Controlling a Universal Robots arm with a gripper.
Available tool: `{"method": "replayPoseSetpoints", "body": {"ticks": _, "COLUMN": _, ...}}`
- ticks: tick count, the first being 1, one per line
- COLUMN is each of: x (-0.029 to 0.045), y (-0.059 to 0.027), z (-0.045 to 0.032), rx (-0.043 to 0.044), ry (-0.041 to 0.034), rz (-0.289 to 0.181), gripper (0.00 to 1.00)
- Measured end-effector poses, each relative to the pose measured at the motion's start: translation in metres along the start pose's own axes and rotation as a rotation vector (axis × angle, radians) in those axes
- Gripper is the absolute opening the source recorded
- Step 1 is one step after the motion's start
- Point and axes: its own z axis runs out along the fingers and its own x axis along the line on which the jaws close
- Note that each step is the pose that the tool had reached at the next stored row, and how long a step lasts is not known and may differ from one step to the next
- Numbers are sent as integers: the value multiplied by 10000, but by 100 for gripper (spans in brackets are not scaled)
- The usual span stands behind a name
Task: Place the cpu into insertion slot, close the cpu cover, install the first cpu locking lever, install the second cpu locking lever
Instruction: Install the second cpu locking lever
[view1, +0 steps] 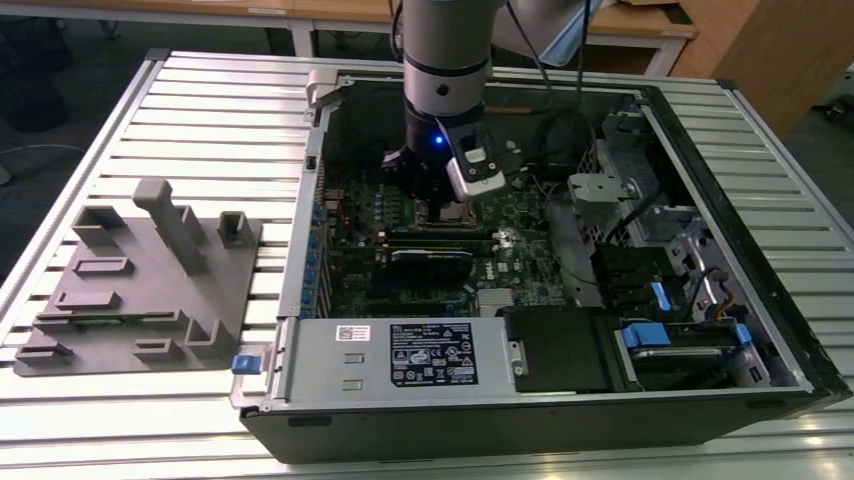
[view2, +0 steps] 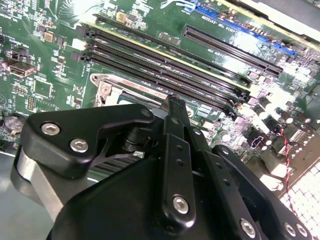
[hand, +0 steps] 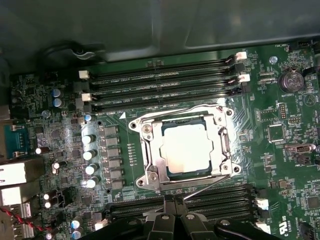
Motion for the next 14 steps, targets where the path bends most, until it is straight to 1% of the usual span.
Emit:
{"method": "replayPoseSetpoints", "body": {"ticks": 3, "x": 40, "y": -13, "z": 7, "rx": -9, "ry": 0, "rz": -1, "gripper": 11}}
{"method": "replayPoseSetpoints", "body": {"ticks": 6, "x": 80, "y": -23, "z": 27, "rx": -36, "ry": 3, "rz": 0, "gripper": 11}}
{"method": "replayPoseSetpoints", "body": {"ticks": 10, "x": 98, "y": -30, "z": 60, "rx": -71, "ry": 8, "rz": 2, "gripper": 11}}
{"method": "replayPoseSetpoints", "body": {"ticks": 14, "x": 111, "y": -44, "z": 119, "rx": -98, "ry": 14, "rz": 2, "gripper": 11}}
